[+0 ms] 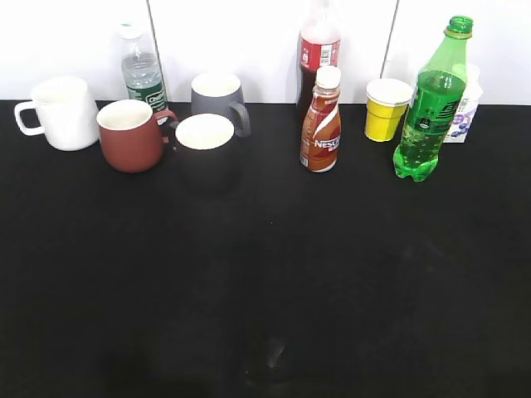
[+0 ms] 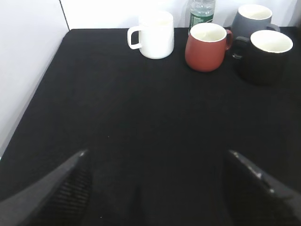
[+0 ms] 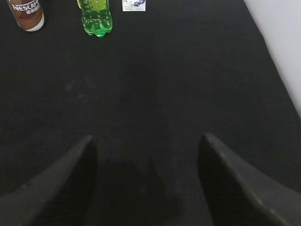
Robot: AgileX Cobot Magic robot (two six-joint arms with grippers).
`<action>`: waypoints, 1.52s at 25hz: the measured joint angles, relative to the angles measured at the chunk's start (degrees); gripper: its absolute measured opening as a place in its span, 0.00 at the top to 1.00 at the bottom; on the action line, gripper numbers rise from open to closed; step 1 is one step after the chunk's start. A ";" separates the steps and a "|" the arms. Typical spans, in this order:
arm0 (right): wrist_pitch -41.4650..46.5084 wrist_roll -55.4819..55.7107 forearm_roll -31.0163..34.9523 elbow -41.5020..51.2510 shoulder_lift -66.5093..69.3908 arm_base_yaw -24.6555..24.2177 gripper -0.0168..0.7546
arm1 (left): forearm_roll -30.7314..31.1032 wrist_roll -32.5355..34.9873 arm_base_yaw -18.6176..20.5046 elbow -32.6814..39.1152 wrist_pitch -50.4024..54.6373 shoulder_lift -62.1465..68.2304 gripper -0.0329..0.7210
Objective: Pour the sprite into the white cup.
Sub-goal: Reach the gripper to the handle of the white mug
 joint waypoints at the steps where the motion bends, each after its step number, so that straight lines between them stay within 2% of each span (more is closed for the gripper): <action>1: 0.00 0.00 0.00 0.00 0.00 0.00 0.33 | 0.00 0.00 0.00 0.00 0.00 0.00 0.08; 4: 0.00 0.00 0.00 0.00 0.00 0.00 0.33 | 0.00 0.00 0.00 0.00 0.00 0.00 0.09; 7: 0.00 0.00 0.00 0.00 0.00 0.00 0.33 | -0.26 0.00 0.00 -0.24 -0.43 0.00 0.18; 8: 0.00 0.00 0.00 0.00 0.00 0.00 0.33 | -0.64 0.00 0.00 -1.51 -4.07 0.06 0.19; 11: 0.00 0.00 0.00 0.00 0.00 0.00 0.33 | 1.70 0.00 0.00 -2.72 -25.65 9.62 0.20; 14: 0.00 0.00 0.00 0.00 0.00 0.00 0.33 | 3.81 0.00 0.00 -2.72 -53.29 31.83 0.20; 17: 0.00 0.00 0.00 0.00 0.00 0.00 0.33 | 4.32 0.00 0.00 -2.28 -76.60 58.80 0.20; 18: 0.00 0.00 0.02 0.00 0.00 0.00 0.33 | 3.31 0.00 0.04 -1.66 -85.55 66.26 0.20; 20: 0.00 0.00 0.02 0.00 0.00 0.00 0.33 | -2.67 0.00 0.04 -1.35 -101.35 81.94 0.20; 22: 0.00 0.00 0.02 0.00 0.00 0.00 0.33 | -4.51 0.00 1.08 -1.73 -111.30 95.13 0.20; 26: 0.00 0.00 0.02 0.00 0.00 -0.07 0.33 | -4.27 0.00 6.46 -10.18 -115.32 112.09 0.20; 27: 0.00 0.00 0.02 0.00 0.00 -0.07 0.33 | -2.58 0.00 7.62 -12.84 -115.11 114.65 0.21; 30: 0.00 -0.84 -2.33 0.00 0.00 -0.07 0.33 | 1.23 0.00 8.01 -19.33 -113.36 120.33 0.21; 38: -0.11 -1.02 -1.03 0.00 0.00 -0.07 0.33 | 2.89 0.00 8.01 -32.81 -107.42 130.07 0.21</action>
